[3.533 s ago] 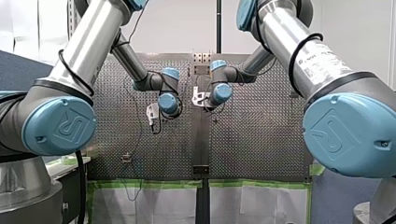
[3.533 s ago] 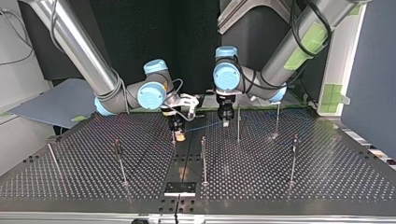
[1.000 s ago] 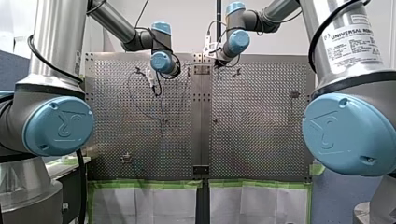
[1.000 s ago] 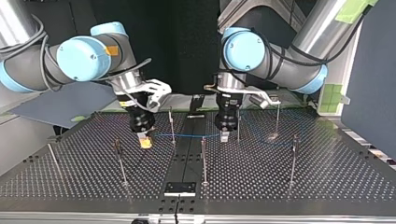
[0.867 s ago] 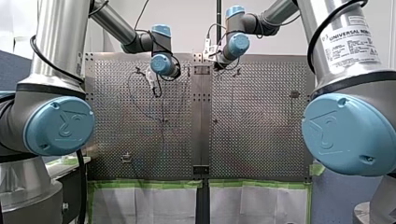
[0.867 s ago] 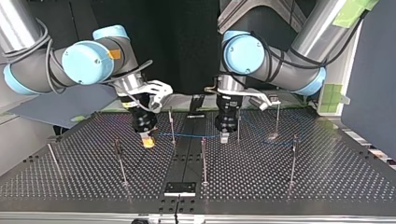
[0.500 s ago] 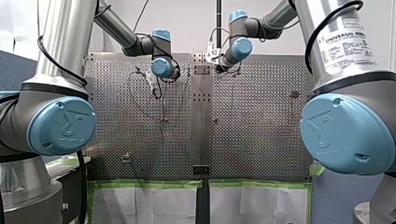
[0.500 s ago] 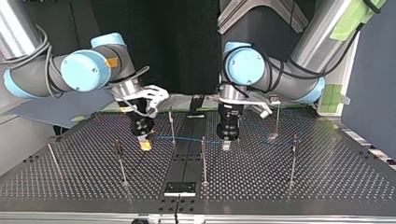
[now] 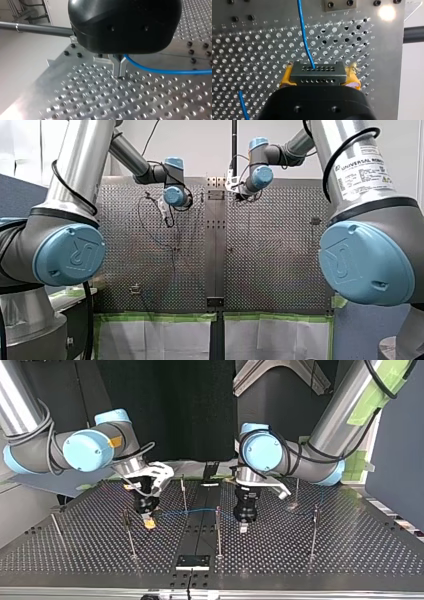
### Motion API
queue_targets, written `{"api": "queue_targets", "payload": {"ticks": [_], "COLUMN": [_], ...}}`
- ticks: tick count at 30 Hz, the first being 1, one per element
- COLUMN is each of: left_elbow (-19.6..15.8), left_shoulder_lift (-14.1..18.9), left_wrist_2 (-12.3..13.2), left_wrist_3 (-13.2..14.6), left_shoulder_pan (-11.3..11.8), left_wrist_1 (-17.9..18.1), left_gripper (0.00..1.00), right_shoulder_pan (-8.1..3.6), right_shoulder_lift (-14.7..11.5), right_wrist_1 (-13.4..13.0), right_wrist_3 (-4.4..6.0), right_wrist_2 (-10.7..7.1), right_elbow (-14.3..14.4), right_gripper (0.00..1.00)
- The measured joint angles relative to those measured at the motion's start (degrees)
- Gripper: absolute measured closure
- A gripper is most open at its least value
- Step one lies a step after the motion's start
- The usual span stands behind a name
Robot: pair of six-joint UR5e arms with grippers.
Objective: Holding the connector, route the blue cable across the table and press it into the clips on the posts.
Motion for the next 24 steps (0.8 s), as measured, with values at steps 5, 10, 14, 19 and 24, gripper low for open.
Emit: {"api": "queue_targets", "payload": {"ticks": [5,10,14,19,24], "left_elbow": [1.8,3.6,4.2,4.3,4.3], "left_shoulder_lift": [-1.8,-2.8,-3.0,-3.0,-3.1], "left_wrist_2": [0.5,0.7,0.8,1.0,1.2], "left_wrist_3": [0.0,0.0,0.0,0.0,0.0], "left_shoulder_pan": [0.4,0.7,1.1,1.7,2.1], "left_wrist_1": [0.1,-0.3,-0.5,-0.7,-1.1], "left_gripper": [1.0,1.0,1.0,1.0,1.0], "right_shoulder_pan": [-1.01,-2.06,-2.75,-3.39,-3.67], "right_shoulder_lift": [0.2,0.3,0.3,0.3,0.3], "right_wrist_1": [-0.1,-0.2,-0.2,-0.1,-0.1], "right_wrist_3": [0.0,0.0,-0.03,-0.21,-0.33], "right_wrist_2": [-0.63,-0.73,-0.76,-0.96,-1.22], "right_elbow": [-0.4,-0.5,-0.6,-0.8,-0.9], "right_gripper": [1.0,1.0,1.0,1.0,1.0]}}
